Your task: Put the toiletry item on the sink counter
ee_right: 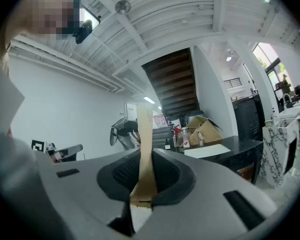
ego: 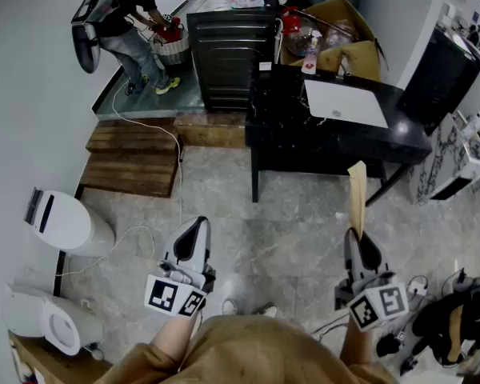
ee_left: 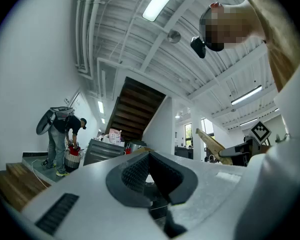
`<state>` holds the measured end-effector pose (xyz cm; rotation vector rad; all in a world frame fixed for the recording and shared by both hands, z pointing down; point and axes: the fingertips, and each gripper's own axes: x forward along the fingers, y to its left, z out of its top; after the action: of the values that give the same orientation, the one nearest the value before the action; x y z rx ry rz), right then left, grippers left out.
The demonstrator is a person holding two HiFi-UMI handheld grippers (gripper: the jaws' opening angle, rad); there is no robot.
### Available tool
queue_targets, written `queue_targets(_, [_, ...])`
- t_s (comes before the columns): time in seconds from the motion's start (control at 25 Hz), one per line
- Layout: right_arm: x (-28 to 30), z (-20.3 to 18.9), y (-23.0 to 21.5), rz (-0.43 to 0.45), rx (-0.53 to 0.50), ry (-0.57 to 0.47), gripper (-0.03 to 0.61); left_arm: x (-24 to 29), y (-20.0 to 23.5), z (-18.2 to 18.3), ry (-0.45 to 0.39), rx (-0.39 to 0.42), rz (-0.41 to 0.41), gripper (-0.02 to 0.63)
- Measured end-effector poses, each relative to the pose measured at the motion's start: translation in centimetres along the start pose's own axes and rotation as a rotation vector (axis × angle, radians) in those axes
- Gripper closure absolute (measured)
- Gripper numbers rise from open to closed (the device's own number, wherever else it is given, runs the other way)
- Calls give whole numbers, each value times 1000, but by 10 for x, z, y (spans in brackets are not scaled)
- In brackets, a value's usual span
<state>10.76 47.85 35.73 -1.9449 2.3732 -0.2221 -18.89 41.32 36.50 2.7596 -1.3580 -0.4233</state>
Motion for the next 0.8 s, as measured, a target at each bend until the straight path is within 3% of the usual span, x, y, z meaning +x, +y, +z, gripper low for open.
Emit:
queue_targets(0.44, [-3,3,-25,40,22,-28,526,14,-22,-11,14,11,20,612])
queue_targets(0.8, [-6,-16,-65,49,65,-9,526,19,-44,-32,53,32,45,612])
